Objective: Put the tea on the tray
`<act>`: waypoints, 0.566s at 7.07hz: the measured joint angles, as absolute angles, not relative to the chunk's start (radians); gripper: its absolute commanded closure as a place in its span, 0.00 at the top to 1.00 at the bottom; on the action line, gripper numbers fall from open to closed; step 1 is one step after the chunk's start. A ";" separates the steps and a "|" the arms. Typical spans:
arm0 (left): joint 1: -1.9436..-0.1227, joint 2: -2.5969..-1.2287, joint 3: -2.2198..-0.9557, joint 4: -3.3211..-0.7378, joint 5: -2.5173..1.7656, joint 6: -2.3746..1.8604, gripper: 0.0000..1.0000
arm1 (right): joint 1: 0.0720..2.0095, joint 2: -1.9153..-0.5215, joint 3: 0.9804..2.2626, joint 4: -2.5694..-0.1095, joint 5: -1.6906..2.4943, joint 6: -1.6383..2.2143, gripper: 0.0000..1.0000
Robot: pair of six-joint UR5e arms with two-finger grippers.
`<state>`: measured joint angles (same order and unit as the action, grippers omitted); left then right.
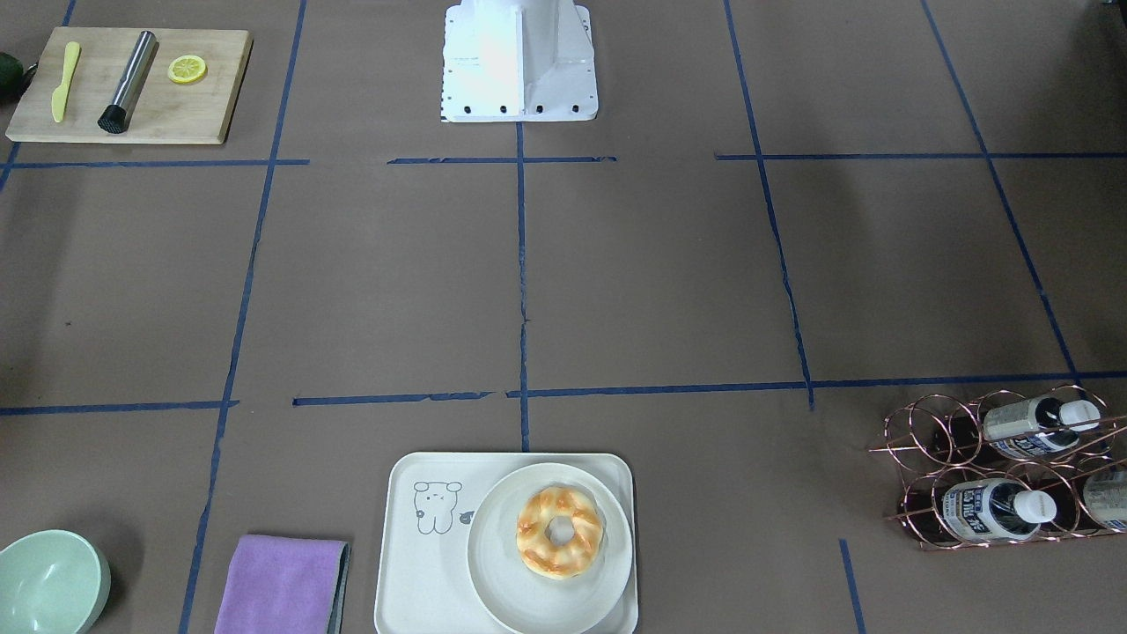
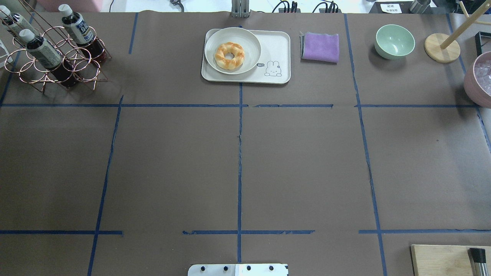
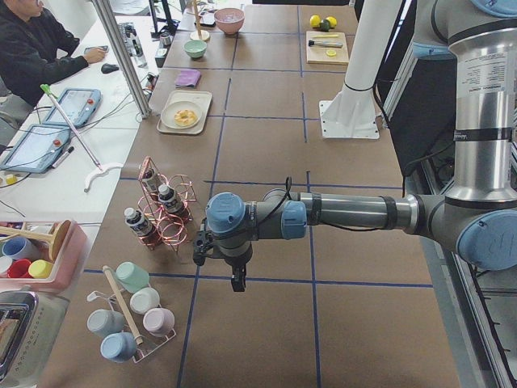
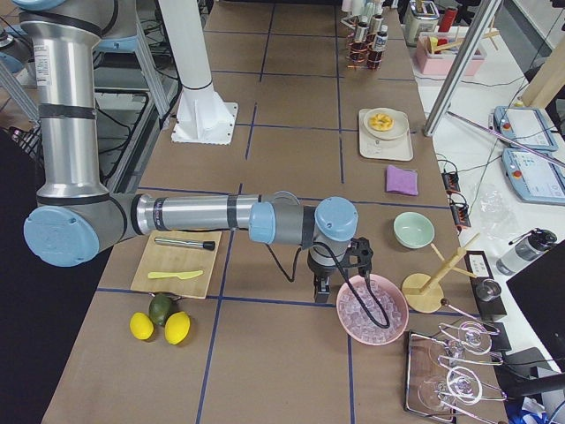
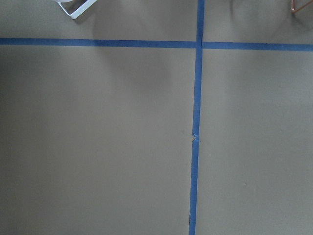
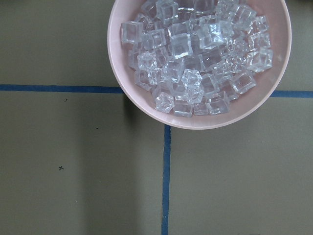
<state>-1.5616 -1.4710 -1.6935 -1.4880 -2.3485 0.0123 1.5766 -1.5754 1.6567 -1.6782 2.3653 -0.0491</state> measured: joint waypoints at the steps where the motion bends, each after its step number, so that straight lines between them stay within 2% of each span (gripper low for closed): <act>1: -1.562 -1.472 -1.694 -1.488 -2.349 0.012 1.00 | 1.576 -1.575 1.657 -1.678 2.365 -0.049 1.00; 4: -1.561 -1.480 -1.697 -1.488 -2.349 0.012 1.00 | 1.576 -1.569 1.658 -1.678 2.365 -0.049 1.00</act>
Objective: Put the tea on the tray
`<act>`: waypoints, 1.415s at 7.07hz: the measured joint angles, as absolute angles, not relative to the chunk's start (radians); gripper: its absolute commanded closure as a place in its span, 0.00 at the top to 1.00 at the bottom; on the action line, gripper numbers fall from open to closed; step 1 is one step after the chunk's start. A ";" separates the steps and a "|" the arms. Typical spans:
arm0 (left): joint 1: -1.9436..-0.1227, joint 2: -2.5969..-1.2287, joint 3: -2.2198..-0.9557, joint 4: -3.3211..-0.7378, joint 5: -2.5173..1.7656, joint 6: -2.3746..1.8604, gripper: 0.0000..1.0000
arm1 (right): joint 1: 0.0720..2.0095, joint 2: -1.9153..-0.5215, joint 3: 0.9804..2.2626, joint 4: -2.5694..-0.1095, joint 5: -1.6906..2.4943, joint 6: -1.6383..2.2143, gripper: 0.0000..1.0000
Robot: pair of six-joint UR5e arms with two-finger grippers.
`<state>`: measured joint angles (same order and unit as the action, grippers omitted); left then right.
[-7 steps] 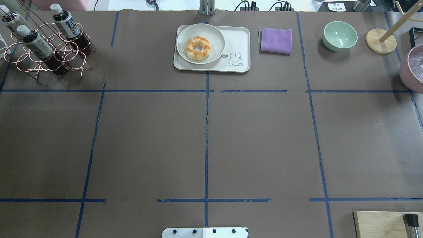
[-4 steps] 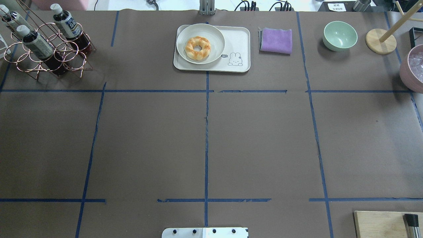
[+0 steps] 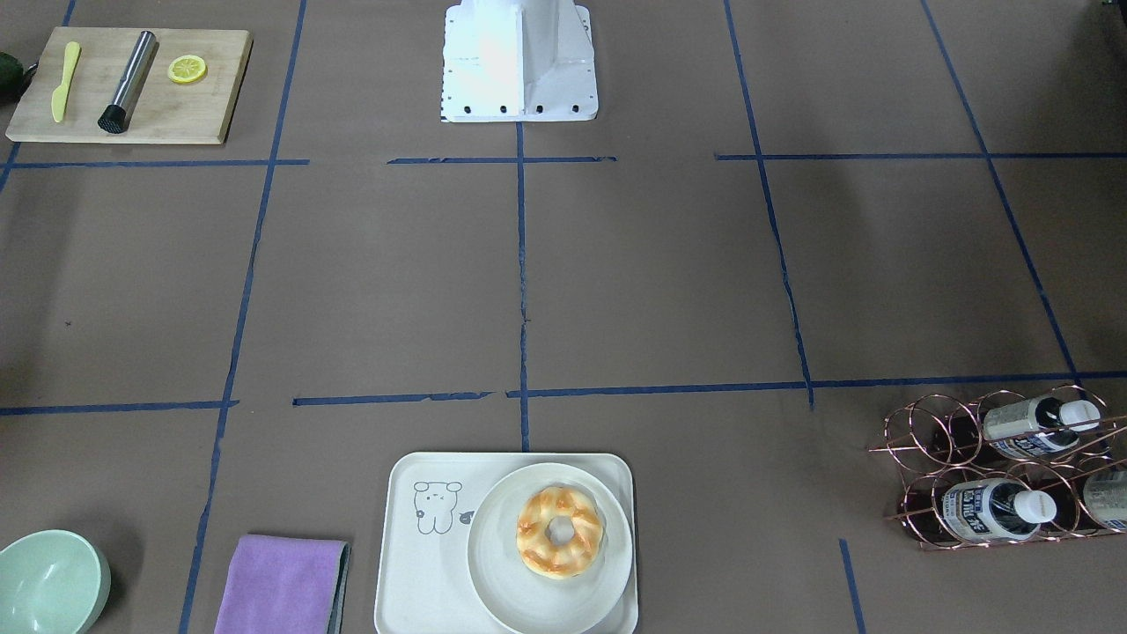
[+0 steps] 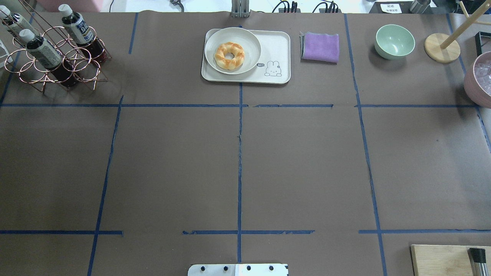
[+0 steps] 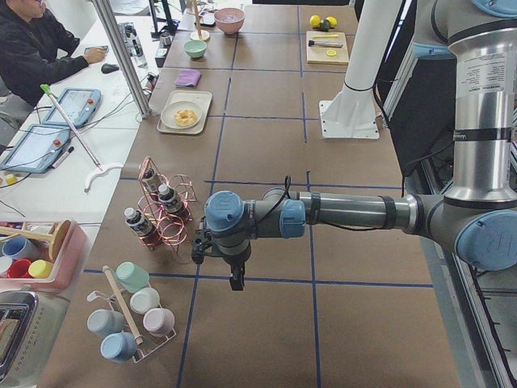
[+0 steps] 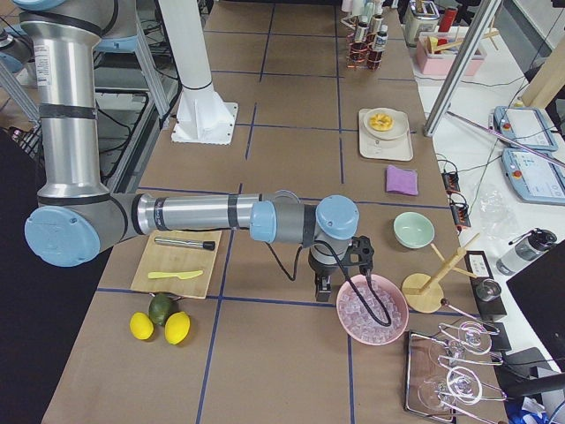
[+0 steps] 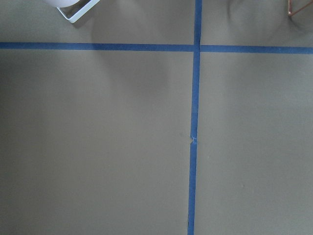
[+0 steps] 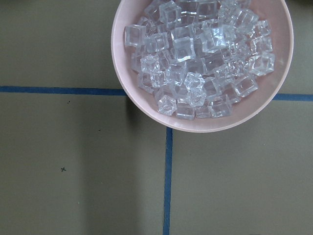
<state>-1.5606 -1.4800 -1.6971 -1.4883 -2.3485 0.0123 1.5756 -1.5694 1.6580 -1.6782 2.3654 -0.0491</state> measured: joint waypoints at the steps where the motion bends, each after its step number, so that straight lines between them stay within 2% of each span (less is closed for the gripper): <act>1: -1.560 -1.492 -1.707 -1.489 -2.349 0.012 1.00 | 1.575 -1.567 1.658 -1.678 2.365 -0.049 1.00; 4: -1.557 -1.540 -1.757 -1.519 -2.437 0.005 1.00 | 1.575 -1.561 1.658 -1.680 2.367 -0.046 1.00; 8: -1.531 -1.685 -1.751 -1.554 -2.447 -0.017 1.00 | 1.575 -1.560 1.659 -1.678 2.367 -0.046 1.00; 10: -1.470 -1.725 -1.750 -1.650 -2.418 -0.163 1.00 | 1.575 -1.560 1.660 -1.678 2.368 -0.047 1.00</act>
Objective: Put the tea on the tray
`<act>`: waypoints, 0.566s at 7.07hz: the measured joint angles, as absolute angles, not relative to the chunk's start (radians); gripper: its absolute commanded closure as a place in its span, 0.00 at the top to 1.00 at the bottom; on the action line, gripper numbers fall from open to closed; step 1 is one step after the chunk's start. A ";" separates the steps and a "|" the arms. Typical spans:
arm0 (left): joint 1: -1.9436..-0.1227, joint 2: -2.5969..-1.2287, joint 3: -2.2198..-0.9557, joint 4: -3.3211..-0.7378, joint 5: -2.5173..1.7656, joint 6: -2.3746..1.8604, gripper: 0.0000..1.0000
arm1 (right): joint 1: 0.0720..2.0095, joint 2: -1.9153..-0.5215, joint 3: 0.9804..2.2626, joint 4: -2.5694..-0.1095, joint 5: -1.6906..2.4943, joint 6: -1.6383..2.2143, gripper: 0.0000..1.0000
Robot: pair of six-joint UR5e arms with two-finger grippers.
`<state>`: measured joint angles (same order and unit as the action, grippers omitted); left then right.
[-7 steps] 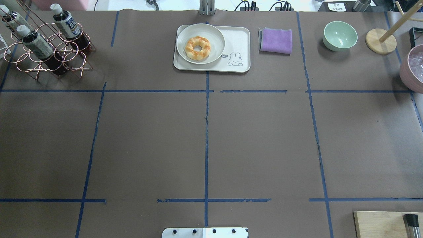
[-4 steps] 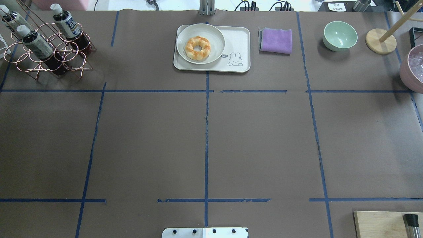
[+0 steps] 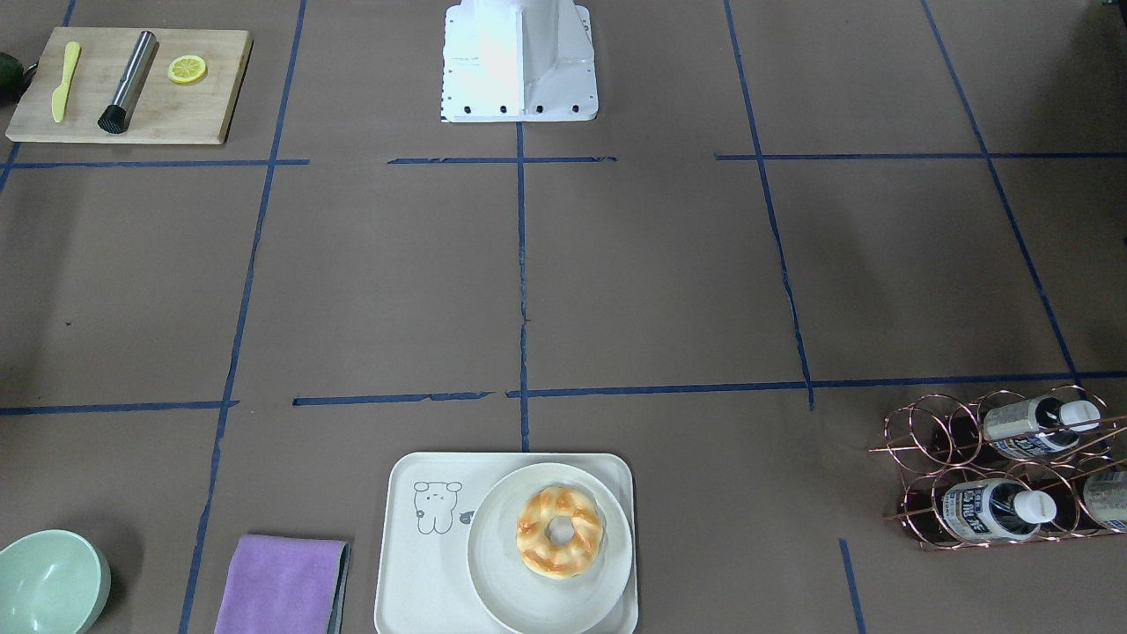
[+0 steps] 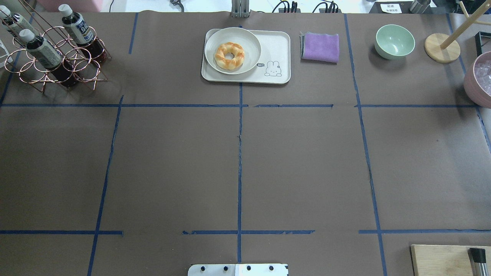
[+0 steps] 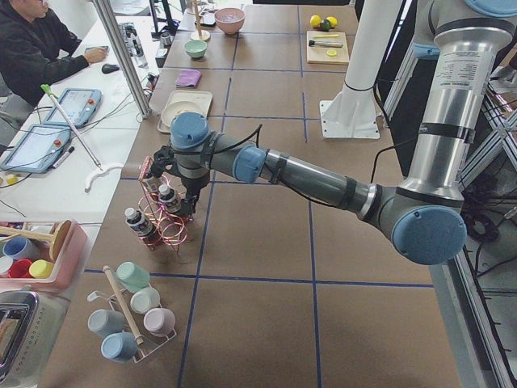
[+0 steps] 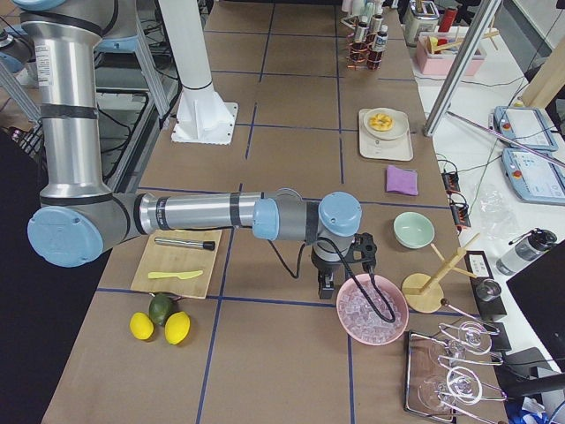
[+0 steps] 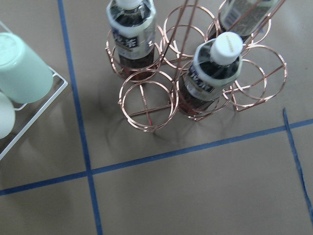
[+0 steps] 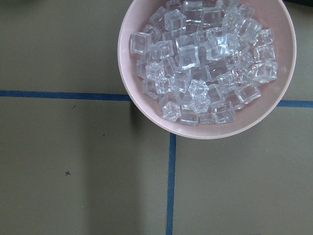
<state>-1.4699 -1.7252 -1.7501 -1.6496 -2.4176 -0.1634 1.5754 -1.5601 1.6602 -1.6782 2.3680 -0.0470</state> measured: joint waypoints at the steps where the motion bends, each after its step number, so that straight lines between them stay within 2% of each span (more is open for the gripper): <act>1: -1.438 -1.729 -1.746 -1.751 -2.364 -0.267 1.00 | 1.575 -1.559 1.660 -1.678 2.368 -0.047 1.00; 4: -1.332 -1.736 -1.733 -2.000 -2.170 -0.589 1.00 | 1.575 -1.555 1.659 -1.678 2.367 -0.048 1.00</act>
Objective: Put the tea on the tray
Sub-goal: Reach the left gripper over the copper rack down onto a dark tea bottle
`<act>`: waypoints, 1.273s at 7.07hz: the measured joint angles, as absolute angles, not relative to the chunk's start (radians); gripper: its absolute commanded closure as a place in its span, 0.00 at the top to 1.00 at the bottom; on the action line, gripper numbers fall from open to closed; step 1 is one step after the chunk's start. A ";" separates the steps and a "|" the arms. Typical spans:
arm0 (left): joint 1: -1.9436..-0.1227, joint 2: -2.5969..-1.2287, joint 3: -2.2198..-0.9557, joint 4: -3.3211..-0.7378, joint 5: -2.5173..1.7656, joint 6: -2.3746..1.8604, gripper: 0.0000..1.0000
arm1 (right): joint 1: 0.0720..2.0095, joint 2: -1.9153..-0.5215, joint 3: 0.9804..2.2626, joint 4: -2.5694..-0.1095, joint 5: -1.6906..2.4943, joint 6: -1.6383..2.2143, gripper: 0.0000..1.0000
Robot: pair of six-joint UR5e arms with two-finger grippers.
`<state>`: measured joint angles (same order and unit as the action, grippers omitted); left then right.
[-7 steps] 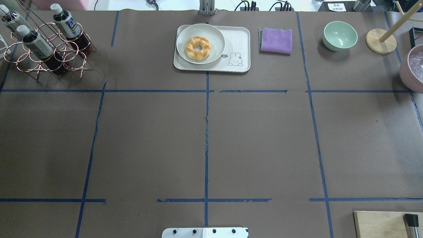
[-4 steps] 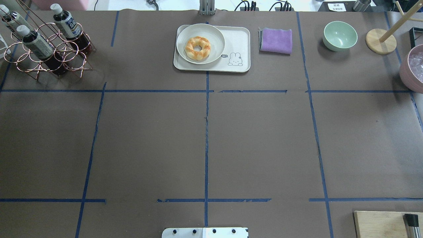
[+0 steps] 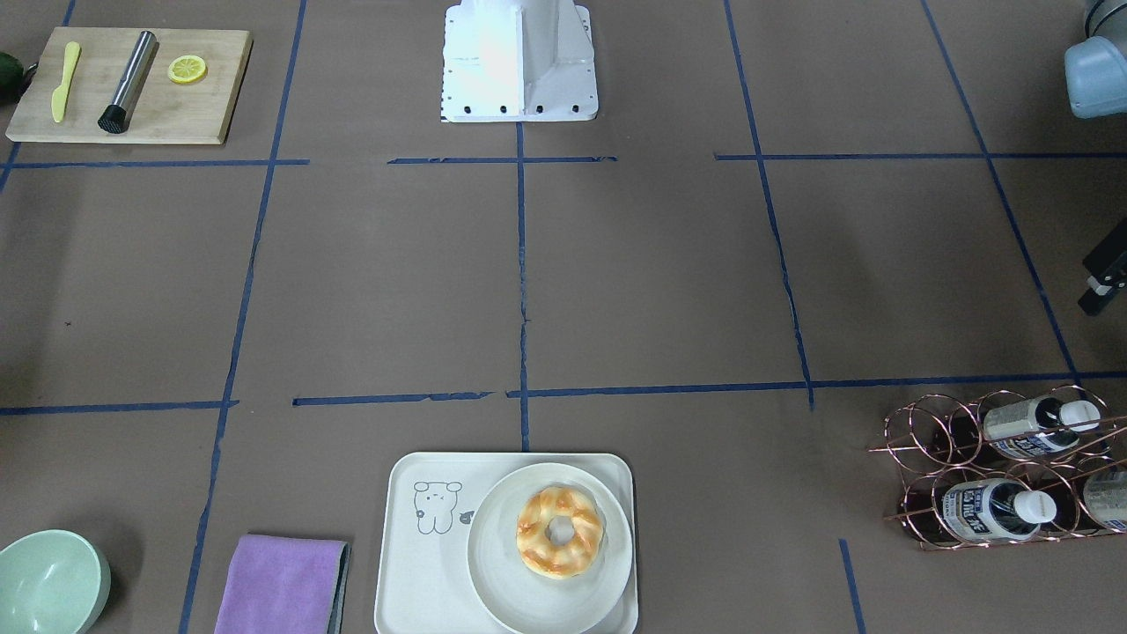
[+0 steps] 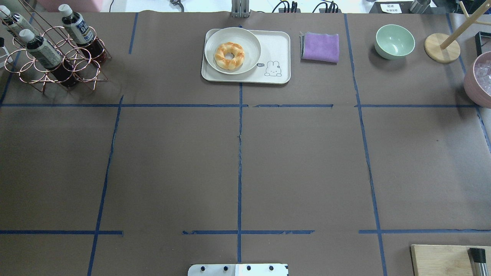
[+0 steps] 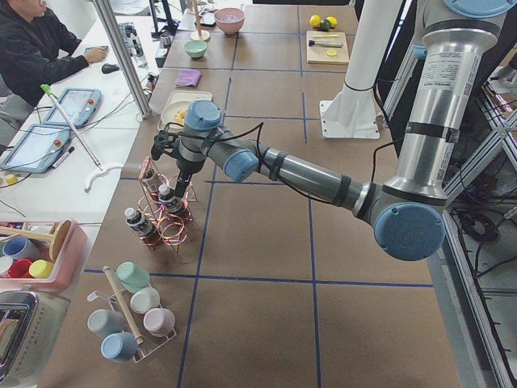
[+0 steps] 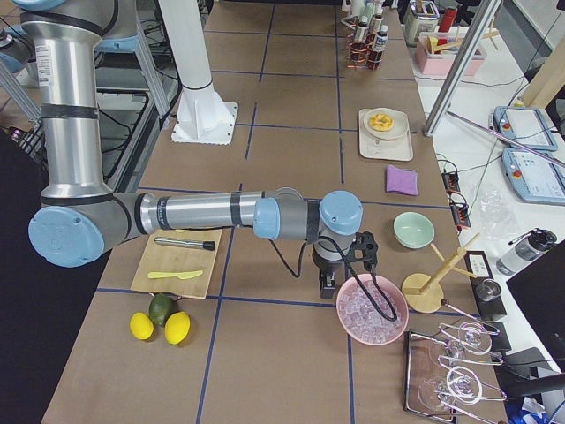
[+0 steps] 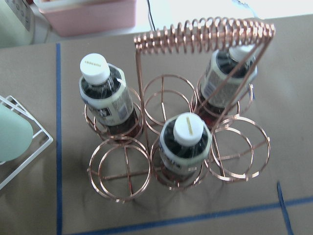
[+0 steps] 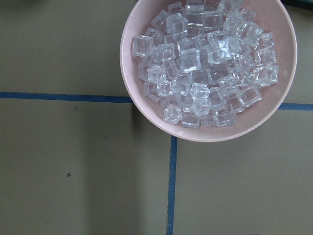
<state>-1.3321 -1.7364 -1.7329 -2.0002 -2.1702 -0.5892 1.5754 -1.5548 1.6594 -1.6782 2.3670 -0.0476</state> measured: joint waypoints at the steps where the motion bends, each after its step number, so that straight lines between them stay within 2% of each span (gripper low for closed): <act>1: -1.302 -1.743 -1.721 -2.051 -2.127 -0.639 1.00 | 1.575 -1.554 1.658 -1.678 2.367 -0.048 1.00; 5: -1.244 -1.820 -1.530 -2.271 -2.036 -0.727 1.00 | 1.575 -1.554 1.655 -1.679 2.367 -0.048 1.00; 8: -1.240 -1.853 -1.460 -2.317 -2.030 -0.730 0.77 | 1.573 -1.548 1.653 -1.679 2.367 -0.048 1.00; 9: -1.240 -1.857 -1.451 -2.318 -2.030 -0.726 0.73 | 1.572 -1.547 1.652 -1.679 2.367 -0.048 1.00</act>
